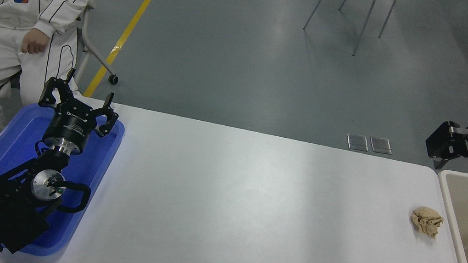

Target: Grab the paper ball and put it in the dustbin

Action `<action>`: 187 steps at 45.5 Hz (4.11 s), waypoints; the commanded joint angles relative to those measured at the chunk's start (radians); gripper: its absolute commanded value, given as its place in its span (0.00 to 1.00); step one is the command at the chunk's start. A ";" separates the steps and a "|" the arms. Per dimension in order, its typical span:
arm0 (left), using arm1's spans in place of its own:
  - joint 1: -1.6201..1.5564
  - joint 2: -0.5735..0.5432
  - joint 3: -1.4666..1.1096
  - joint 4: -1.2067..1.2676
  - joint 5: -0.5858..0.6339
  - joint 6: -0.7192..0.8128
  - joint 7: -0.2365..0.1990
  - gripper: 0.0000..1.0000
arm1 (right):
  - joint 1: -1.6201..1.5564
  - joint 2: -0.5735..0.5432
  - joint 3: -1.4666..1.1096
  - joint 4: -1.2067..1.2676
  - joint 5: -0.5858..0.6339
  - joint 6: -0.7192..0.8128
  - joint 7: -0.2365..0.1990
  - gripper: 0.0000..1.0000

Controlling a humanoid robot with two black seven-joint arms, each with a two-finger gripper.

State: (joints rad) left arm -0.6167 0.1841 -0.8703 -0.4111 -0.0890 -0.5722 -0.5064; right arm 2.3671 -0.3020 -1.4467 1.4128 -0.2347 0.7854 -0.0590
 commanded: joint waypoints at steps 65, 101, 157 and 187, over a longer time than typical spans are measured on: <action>0.003 0.000 -0.001 0.002 0.000 0.002 0.000 1.00 | -0.150 -0.250 0.080 -0.113 0.009 0.000 0.004 1.00; 0.002 -0.002 0.000 0.002 0.000 0.000 0.000 1.00 | -0.583 -0.282 0.137 -0.328 0.006 -0.405 0.001 1.00; 0.000 -0.002 0.000 0.002 0.000 0.000 0.000 1.00 | -1.164 -0.241 0.491 -0.759 0.015 -0.641 -0.002 1.00; 0.000 -0.002 -0.001 0.002 0.000 0.000 0.000 1.00 | -1.339 -0.088 0.535 -0.919 0.021 -0.773 -0.004 1.00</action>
State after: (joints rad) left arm -0.6165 0.1831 -0.8707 -0.4095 -0.0889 -0.5722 -0.5062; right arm 1.0810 -0.4307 -0.9197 0.5333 -0.2140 0.0781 -0.0629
